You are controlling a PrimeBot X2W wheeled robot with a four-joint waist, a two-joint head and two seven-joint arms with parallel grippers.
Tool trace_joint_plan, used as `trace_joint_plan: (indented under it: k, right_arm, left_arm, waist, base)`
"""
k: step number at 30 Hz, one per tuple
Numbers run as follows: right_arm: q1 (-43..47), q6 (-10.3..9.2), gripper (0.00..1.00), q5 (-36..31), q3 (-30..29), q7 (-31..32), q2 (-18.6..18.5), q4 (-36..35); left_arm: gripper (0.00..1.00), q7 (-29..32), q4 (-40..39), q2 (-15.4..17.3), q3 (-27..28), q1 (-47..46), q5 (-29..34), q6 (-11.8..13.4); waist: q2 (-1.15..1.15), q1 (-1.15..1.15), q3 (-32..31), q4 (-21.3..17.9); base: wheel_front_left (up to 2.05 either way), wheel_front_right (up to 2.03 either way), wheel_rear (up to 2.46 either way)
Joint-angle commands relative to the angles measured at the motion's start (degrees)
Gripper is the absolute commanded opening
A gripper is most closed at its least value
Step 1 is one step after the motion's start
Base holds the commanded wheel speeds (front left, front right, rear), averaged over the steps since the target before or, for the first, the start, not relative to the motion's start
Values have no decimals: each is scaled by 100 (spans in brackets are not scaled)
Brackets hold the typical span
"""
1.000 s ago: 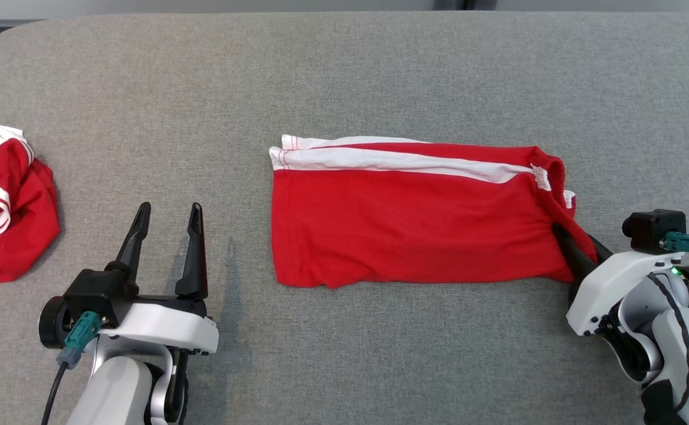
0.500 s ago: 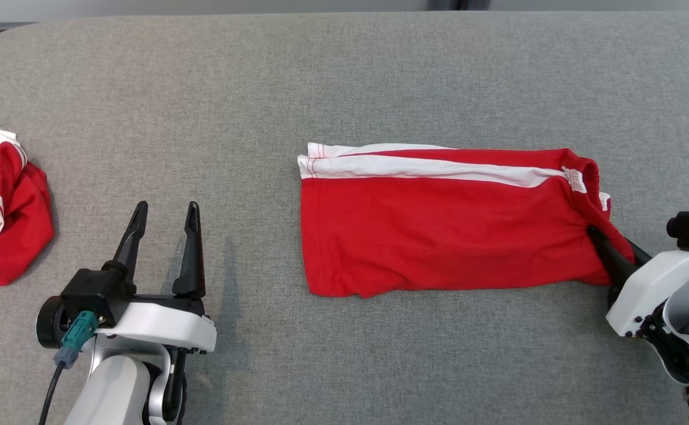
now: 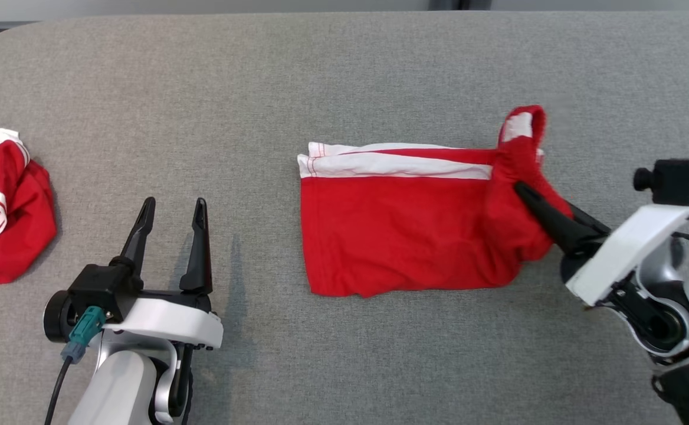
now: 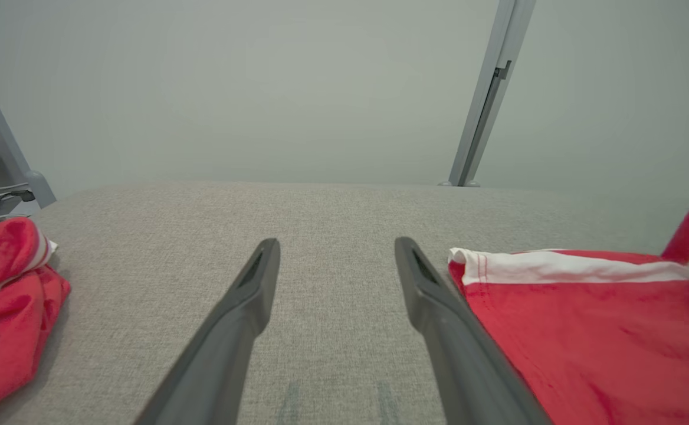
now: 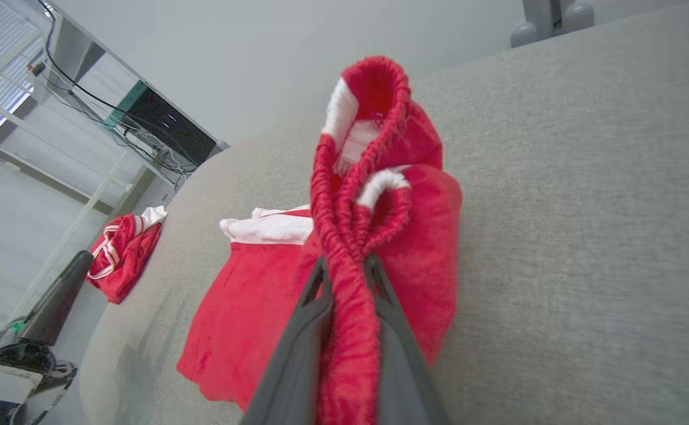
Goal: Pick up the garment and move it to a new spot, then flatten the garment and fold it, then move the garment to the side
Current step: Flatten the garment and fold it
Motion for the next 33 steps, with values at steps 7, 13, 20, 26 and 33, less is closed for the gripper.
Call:
trace_joint_plan:
  k: [7, 13, 20, 26, 33]
  right_arm:
    - [-503, 3, 0, 937, 322, 422, 562, 54]
    - [-974, 3, 0, 1031, 869, 492, 934, 593]
    - [-1343, 4, 0, 990, 1416, 213, 1145, 1220]
    - [-1536, 4, 98, 956, 1844, -168, 1149, 1402]
    - [-1632, 3, 100, 463, 2294, -1241, 888, 1136]
  left_arm:
    - [100, -30, 35, -48, -32, -186, 36, -44]
    - [100, -32, 61, -143, -55, -257, 58, -98]
    - [100, -32, 75, -291, -50, -307, 114, -164]
    - [100, -32, 93, -362, 16, -274, 170, -203]
    - [100, -32, 128, -397, 117, -224, 254, -236]
  waist:
    - [0, 0, 76, 220]
    - [0, 0, 182, 481]
    - [0, 0, 271, 689]
    - [0, 0, 291, 703]
    - [0, 0, 201, 538]
  base:
    - [0, 0, 0]
    - [0, 0, 0]
    - [0, 0, 0]
    - [0, 0, 0]
    - [0, 0, 0]
